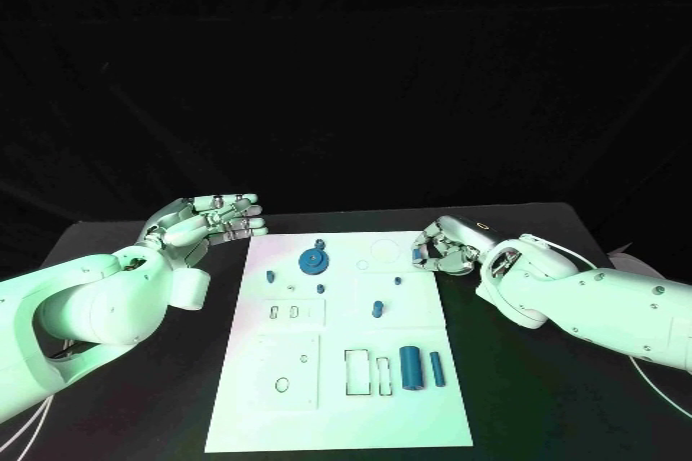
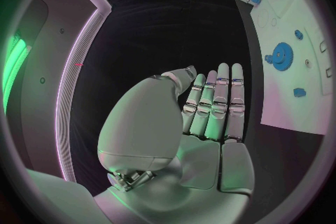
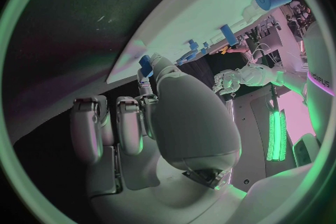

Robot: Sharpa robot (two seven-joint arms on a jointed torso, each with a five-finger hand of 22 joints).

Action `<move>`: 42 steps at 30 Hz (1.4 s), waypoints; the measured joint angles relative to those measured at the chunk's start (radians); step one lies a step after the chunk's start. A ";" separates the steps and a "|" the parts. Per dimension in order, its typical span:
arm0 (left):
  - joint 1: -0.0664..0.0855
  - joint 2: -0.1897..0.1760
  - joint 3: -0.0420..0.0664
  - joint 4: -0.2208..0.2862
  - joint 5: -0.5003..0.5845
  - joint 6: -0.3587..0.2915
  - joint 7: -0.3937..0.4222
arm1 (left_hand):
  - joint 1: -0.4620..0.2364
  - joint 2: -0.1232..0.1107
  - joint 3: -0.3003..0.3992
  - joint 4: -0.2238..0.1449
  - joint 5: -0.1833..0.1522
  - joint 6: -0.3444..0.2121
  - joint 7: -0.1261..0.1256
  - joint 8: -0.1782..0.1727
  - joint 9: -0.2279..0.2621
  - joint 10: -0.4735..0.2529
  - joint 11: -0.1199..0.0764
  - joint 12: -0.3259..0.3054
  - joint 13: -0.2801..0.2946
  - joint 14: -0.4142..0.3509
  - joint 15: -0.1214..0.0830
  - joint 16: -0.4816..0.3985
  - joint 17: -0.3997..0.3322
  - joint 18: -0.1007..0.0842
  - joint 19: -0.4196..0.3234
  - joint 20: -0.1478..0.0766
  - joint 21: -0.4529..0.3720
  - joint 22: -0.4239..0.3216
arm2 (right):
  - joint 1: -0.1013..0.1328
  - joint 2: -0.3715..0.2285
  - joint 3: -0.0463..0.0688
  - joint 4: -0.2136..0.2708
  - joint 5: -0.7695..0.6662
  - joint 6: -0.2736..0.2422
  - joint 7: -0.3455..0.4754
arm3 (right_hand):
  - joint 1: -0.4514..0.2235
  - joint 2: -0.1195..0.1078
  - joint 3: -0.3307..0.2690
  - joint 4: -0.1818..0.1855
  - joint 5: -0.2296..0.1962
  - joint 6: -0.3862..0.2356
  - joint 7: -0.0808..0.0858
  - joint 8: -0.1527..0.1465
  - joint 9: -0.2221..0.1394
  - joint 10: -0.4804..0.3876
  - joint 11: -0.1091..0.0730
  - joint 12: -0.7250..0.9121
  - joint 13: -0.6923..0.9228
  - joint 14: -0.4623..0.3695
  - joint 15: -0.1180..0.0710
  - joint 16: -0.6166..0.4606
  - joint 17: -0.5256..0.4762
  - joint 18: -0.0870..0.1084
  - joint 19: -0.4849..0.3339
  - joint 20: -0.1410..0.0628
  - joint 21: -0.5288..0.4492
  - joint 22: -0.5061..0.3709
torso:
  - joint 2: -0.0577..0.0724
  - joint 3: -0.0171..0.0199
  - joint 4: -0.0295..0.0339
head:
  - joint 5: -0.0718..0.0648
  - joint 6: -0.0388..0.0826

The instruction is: Assemble the parts on the task board

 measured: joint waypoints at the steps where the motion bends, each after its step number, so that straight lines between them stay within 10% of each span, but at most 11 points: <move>1: 0.000 0.000 0.000 -0.001 0.000 0.000 0.000 | 0.000 0.000 0.000 0.000 0.000 0.000 0.000 0.000 0.000 0.000 0.000 0.000 0.000 0.000 0.000 0.000 0.000 0.000 0.000 0.000 0.000 0.000 | 0.001 -0.003 0.001 0.011 -0.002 -0.002 -0.003 | 0.001 0.001 0.000 0.000 0.000 0.000 0.000 0.000 0.000 0.000 0.000 0.000 0.000 0.000 0.000 0.000 0.000 0.000 0.000 0.000 0.004 0.000 | 0.000 0.0000 0.0000 | 0.002 0.000; 16: 0.000 0.005 0.000 -0.051 0.000 0.004 -0.001 | -0.010 -0.006 0.004 -0.002 0.000 0.000 0.000 0.000 0.000 0.000 0.000 -0.004 0.000 0.000 0.000 0.000 0.001 0.000 -0.003 0.003 0.000 0.001 | 0.053 0.066 0.006 0.200 -0.056 -0.020 -0.083 | -0.005 0.008 0.008 0.000 -0.023 0.002 0.002 0.000 0.000 0.000 0.000 0.000 0.000 0.000 0.000 0.000 0.000 0.000 0.000 0.000 0.012 0.000 | -0.013 -0.0104 0.0060 | 0.050 -0.005; 31: 0.000 0.025 -0.001 -0.102 0.001 0.005 0.000 | -0.033 -0.015 0.001 0.004 0.000 0.000 0.000 0.000 0.000 -0.004 0.004 -0.004 0.000 -0.005 0.005 0.000 0.002 0.000 -0.018 0.007 0.000 -0.002 | 0.029 0.245 -0.004 0.155 -0.137 0.000 -0.156 | -0.006 0.008 0.010 0.002 -0.029 0.002 0.002 0.000 0.000 0.000 0.000 0.000 0.000 0.000 0.000 0.000 0.000 0.000 0.000 0.000 0.012 0.000 | -0.036 -0.0271 0.0220 | 0.096 -0.040; 42: 0.000 0.032 -0.002 -0.098 0.002 0.006 0.000 | -0.033 -0.015 0.001 0.004 0.000 0.000 0.000 0.000 0.000 -0.004 0.004 -0.004 0.000 -0.005 0.005 0.000 0.002 0.000 -0.018 0.007 0.000 -0.002 | -0.026 0.292 -0.011 0.136 -0.210 0.037 -0.206 | -0.017 0.010 0.011 0.003 -0.022 0.002 0.002 0.000 0.000 0.000 0.000 0.000 0.000 0.000 0.000 0.000 0.000 0.000 0.000 0.000 0.020 0.000 | -0.037 -0.0281 0.0231 | 0.118 -0.058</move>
